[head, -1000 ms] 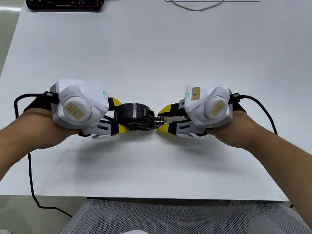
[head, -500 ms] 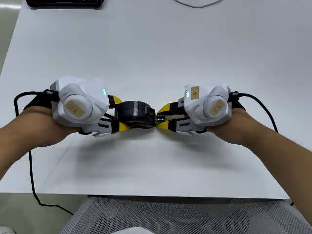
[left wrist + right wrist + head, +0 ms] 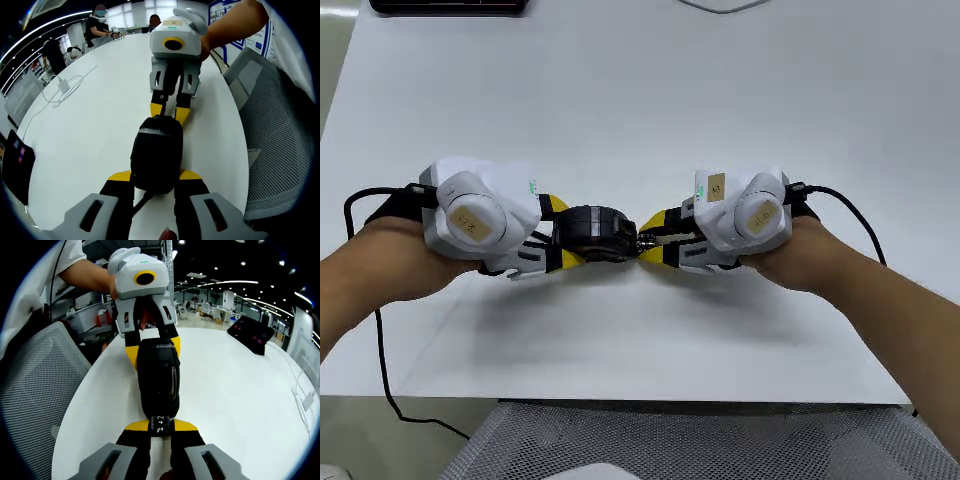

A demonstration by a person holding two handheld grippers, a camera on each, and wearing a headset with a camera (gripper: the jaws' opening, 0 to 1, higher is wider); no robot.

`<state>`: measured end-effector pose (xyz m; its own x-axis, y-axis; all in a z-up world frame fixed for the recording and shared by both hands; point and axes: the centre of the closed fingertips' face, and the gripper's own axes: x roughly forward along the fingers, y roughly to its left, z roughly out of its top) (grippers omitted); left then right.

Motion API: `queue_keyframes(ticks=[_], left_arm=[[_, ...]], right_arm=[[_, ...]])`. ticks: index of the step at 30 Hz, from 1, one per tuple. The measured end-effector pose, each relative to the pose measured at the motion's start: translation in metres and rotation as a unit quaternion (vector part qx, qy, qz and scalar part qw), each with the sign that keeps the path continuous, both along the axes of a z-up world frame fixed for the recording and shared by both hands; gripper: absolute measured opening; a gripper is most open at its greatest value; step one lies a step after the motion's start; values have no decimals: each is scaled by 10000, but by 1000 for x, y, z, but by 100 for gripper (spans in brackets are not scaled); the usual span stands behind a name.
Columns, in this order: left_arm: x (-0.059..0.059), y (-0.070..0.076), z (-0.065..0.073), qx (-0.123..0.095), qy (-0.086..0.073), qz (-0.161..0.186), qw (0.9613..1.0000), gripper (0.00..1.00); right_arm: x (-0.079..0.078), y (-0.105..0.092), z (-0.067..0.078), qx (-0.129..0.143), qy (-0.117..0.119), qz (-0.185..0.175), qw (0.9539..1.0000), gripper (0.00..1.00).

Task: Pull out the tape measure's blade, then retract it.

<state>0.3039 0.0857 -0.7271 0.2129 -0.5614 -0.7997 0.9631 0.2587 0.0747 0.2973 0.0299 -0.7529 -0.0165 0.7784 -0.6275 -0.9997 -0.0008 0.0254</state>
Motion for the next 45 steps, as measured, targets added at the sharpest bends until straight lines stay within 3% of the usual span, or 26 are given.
queue_keyframes(ticks=[24,45], left_arm=[[0,1,0,21,3,-28,10000,25],[0,0,-1,64,0,-45,10000,25]], right_arm=[[0,-5,0,-58,10,42,10000,10],[0,-23,-1,-181,24,8,9998,10]])
